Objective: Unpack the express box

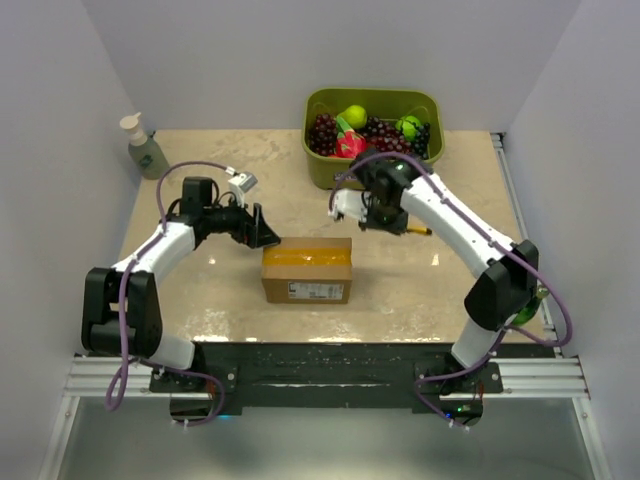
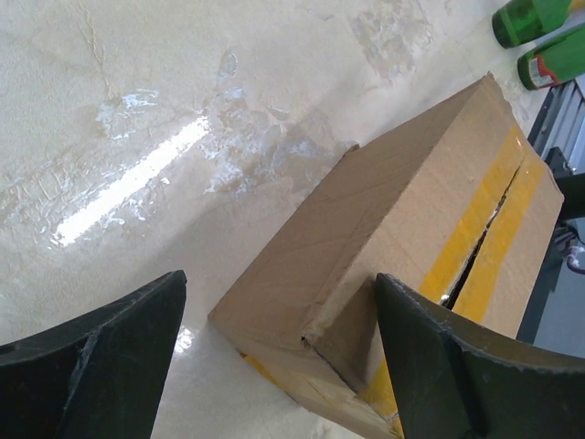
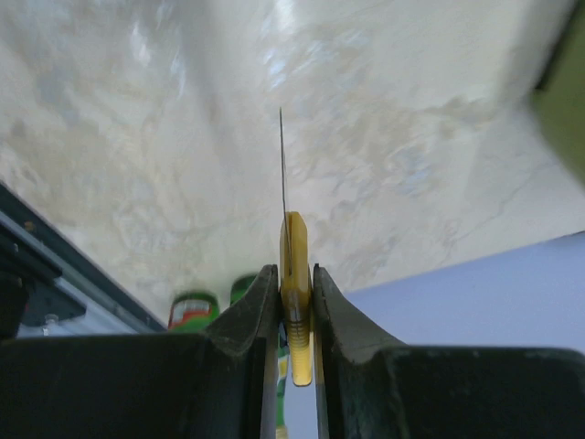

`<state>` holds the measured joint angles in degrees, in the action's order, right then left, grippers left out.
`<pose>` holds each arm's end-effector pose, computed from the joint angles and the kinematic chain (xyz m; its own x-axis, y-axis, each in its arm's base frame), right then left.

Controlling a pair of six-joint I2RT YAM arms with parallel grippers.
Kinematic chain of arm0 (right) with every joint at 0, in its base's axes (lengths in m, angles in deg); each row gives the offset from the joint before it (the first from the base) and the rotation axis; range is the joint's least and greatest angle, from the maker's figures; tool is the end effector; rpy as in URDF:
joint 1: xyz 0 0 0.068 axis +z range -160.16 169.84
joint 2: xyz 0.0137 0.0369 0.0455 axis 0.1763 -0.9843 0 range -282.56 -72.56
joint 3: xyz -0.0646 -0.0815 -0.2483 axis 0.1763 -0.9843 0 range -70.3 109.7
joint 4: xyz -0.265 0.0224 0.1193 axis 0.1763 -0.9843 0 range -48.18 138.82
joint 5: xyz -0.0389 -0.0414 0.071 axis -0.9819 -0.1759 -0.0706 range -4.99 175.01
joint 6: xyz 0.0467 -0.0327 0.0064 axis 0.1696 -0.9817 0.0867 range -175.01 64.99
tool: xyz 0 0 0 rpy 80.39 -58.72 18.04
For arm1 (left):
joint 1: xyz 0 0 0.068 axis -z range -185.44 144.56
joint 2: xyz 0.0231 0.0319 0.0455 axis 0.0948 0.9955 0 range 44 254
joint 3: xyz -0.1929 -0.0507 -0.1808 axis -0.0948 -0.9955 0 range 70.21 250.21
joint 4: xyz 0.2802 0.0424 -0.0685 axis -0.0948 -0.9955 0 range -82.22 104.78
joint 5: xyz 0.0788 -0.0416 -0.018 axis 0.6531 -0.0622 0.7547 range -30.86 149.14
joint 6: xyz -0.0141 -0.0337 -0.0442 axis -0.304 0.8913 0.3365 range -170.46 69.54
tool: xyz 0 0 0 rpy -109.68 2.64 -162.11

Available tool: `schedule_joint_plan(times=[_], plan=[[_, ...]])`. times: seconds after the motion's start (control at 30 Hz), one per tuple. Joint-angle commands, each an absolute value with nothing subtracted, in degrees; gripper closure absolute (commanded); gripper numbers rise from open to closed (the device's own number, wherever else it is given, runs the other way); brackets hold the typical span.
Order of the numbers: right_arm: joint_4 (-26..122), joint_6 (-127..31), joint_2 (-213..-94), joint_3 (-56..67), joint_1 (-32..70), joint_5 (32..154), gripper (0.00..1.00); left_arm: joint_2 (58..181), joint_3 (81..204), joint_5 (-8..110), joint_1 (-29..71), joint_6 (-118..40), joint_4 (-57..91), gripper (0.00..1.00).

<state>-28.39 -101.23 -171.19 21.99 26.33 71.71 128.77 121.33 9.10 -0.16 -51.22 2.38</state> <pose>0.2897 0.2026 0.2871 -0.1501 -0.9848 0.0872 -0.9627 0.1255 -0.2395 0.3251 -0.0613 0.1971 -0.7092 0.0740 -0.7011 0.5982 0.5896 -0.5428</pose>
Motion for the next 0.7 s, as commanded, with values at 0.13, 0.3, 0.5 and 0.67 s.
schedule_joint_plan(times=[0.13, 0.3, 0.5, 0.67], plan=[[-31.7, -101.4, -170.1, 45.4, 21.7, 102.4, 1.0, 115.6, 127.4, 7.1, 0.3, -60.0, 5.5, 0.05], [-28.2, -103.9, -168.0, 45.5, 21.4, 121.1, 1.0, 112.8, 135.8, -2.5, 1.0, -53.8, 10.5, 0.05], [-28.9, -103.5, -172.5, 52.8, 20.3, 131.5, 1.0, 114.6, 139.8, -5.6, 5.4, -35.9, 22.9, 0.06], [-27.7, -100.0, -174.3, 55.2, 20.3, 134.6, 1.0, 115.8, 142.1, -6.4, 8.0, -38.7, 20.1, 0.05]])
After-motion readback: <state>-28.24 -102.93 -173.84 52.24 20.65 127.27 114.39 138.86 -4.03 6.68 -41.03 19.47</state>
